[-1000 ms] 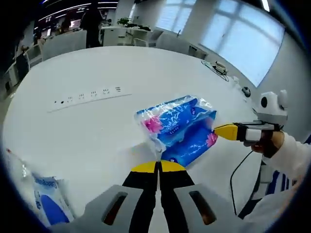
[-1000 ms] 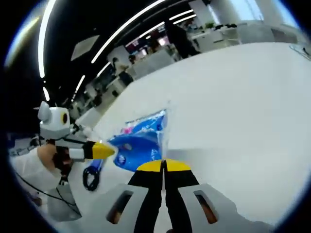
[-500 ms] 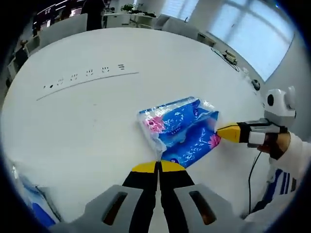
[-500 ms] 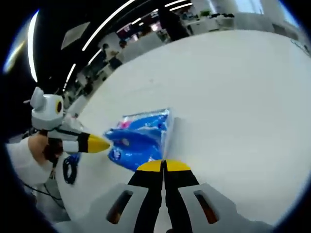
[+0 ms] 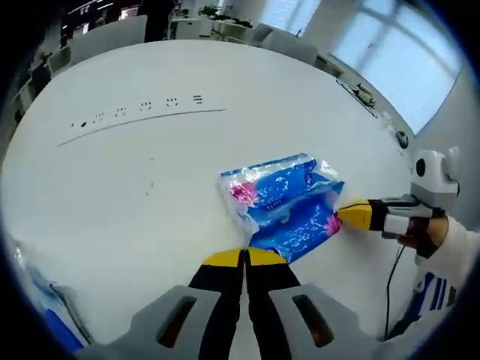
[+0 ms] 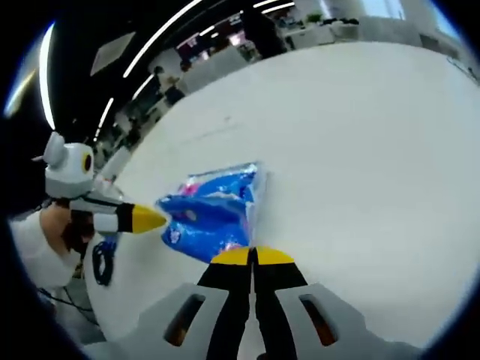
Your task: Arrange the tabletop items into an orderly group along one side of the table until the central work area is clear of visible clutter.
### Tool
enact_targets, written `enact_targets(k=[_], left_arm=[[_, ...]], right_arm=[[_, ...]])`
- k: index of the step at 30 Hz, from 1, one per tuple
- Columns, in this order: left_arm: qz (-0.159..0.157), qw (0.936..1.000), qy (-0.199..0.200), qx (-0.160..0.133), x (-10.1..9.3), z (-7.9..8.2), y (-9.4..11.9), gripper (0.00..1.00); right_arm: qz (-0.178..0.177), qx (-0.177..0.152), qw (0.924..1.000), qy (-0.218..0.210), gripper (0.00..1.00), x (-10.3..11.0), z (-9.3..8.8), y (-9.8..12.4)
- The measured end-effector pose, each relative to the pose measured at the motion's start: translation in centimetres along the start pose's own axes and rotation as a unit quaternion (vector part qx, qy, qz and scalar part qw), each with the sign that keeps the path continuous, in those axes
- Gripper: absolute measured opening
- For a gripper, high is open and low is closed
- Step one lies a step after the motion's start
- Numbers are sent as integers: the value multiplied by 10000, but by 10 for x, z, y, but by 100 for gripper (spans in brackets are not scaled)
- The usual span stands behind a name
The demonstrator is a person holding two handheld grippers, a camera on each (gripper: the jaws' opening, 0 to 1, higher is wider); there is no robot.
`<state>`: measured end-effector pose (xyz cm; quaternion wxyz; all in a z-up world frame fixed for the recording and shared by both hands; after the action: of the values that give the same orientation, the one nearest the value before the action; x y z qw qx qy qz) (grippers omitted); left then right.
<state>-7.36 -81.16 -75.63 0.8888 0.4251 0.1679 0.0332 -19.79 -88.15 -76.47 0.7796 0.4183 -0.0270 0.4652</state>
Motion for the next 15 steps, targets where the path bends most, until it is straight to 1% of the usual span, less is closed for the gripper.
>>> enact_targets(k=[3, 4, 6, 8, 10, 12, 13, 14, 15], left_arm=[[72, 9999, -125, -54, 0, 2, 2, 1], [107, 9998, -138, -98, 0, 4, 3, 5], [210, 9994, -150, -211, 2, 8, 9, 20], [299, 9989, -179, -327, 4, 13, 16, 32], [331, 9984, -197, -406, 4, 16, 26, 38], [378, 9976, -205, -547, 3, 21, 35, 47], [408, 9969, -241, -634, 3, 23, 42, 52], [425, 9964, -249, -687, 3, 24, 46, 60], [479, 9957, -262, -748, 3, 25, 54, 66]], right_arm=[[-9, -135, 9998, 115, 0, 3, 6, 0], [-13, -157, 9997, 208, 0, 4, 8, 1], [-60, -235, 9985, 490, 9, 7, 14, 5], [-13, -307, 9981, 539, 17, 12, 19, 10], [21, -467, 9972, 588, 25, 16, 25, 18], [72, -611, 9960, 647, 36, 20, 31, 25], [112, -710, 9952, 657, 40, 23, 34, 32], [158, -750, 9949, 651, 44, 25, 35, 37], [217, -804, 9946, 617, 46, 27, 37, 43]])
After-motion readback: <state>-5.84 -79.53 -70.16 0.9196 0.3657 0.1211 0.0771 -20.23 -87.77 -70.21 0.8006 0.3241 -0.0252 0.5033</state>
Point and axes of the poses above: the point that each gripper's makers call its tool centre point, and the gripper's own axes: y roughly backward along the fingers, x roughly to its left, z roughly out of its top, the point moved 1 cm from there along y, roughly backward along the fingers, and after that the axes turned 4 degrees about -x, right-handed, at the moved point
